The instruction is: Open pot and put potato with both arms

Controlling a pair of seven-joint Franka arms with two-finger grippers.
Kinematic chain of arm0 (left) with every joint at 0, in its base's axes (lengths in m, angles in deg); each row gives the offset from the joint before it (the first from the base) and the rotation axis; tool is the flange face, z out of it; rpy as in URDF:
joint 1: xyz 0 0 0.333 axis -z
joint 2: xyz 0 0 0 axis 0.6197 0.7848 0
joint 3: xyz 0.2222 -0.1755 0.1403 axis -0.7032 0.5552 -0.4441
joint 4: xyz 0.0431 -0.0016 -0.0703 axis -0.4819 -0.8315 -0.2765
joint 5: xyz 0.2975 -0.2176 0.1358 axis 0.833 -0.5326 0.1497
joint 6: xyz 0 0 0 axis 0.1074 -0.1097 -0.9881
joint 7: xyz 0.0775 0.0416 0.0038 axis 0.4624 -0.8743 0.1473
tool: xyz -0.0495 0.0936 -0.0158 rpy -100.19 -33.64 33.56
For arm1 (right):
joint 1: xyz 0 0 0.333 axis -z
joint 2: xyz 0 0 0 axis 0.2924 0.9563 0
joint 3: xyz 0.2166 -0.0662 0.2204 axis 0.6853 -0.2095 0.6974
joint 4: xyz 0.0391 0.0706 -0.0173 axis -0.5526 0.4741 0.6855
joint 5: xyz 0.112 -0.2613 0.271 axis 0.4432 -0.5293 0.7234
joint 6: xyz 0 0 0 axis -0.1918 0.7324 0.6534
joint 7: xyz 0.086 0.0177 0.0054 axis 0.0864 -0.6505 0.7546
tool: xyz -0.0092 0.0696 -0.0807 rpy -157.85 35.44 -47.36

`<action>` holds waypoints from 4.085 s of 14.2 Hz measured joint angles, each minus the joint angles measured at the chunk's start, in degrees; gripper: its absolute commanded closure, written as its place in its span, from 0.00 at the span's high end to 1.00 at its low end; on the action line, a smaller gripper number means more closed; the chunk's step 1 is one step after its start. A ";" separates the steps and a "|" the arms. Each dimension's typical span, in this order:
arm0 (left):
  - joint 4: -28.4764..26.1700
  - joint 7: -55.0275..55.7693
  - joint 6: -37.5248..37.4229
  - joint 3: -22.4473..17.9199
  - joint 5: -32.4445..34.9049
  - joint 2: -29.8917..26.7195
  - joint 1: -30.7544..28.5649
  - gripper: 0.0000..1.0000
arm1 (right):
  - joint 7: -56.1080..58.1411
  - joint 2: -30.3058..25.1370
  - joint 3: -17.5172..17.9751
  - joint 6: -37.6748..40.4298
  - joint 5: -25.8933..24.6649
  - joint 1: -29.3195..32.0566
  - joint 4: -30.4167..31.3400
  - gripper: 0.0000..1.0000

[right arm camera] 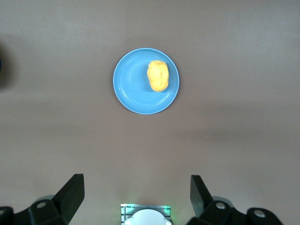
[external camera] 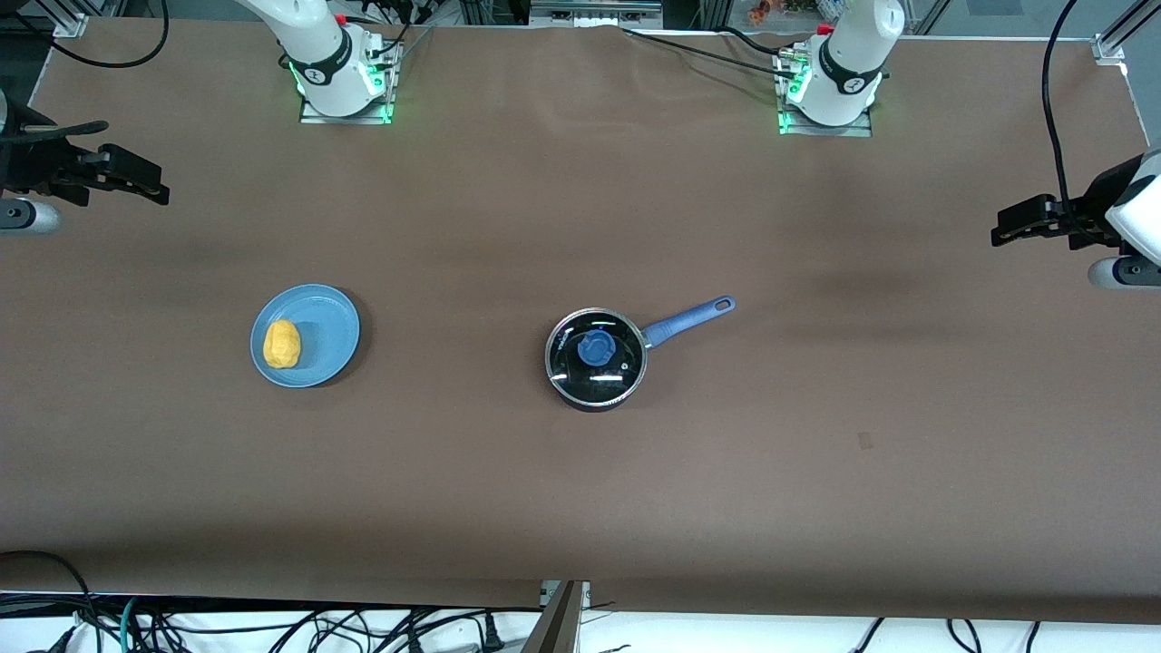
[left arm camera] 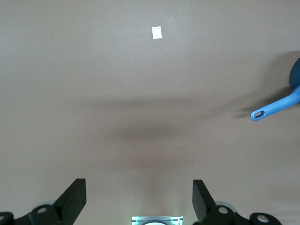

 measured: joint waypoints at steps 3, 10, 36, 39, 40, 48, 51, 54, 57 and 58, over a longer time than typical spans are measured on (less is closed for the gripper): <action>0.00 0.00 0.23 -0.02 0.00 0.00 -0.01 1.00 | 0.00 0.00 0.00 0.00 0.00 0.00 0.00 1.00; -0.11 7.83 6.38 3.60 -1.81 2.35 0.54 1.00 | 0.00 0.00 -0.04 0.00 -0.01 0.01 0.00 1.00; 19.62 63.06 33.46 7.26 5.16 41.60 37.50 1.00 | 0.00 -0.01 -1.38 0.00 -0.07 0.21 0.02 1.00; 19.70 63.21 33.47 7.13 5.35 42.18 38.00 1.00 | 0.00 -0.01 -1.38 0.00 -0.07 0.21 0.02 1.00; 19.71 63.31 33.47 7.12 5.81 42.31 38.14 1.00 | 0.00 -0.01 -1.38 0.00 -0.07 0.21 0.02 1.00; 20.53 64.12 33.47 4.81 6.97 42.53 38.55 0.97 | 0.00 -0.01 -1.39 -0.02 -0.07 0.22 0.02 1.00; 20.98 64.39 33.51 4.41 6.97 42.56 38.56 0.91 | 0.00 -0.01 -1.39 -0.53 -0.19 0.22 0.01 1.00; 21.20 65.51 33.57 4.40 6.97 42.56 38.58 0.88 | 0.00 0.01 -1.48 -1.57 -0.29 0.32 0.00 1.00; 21.22 66.12 33.69 4.40 6.97 42.66 38.71 0.88 | 0.00 1.47 -1.41 -1.52 -0.55 0.34 0.42 1.00; 21.21 66.39 33.69 4.40 6.97 42.82 38.87 0.88 | 0.00 2.94 -1.39 -1.40 -0.66 0.36 0.83 1.00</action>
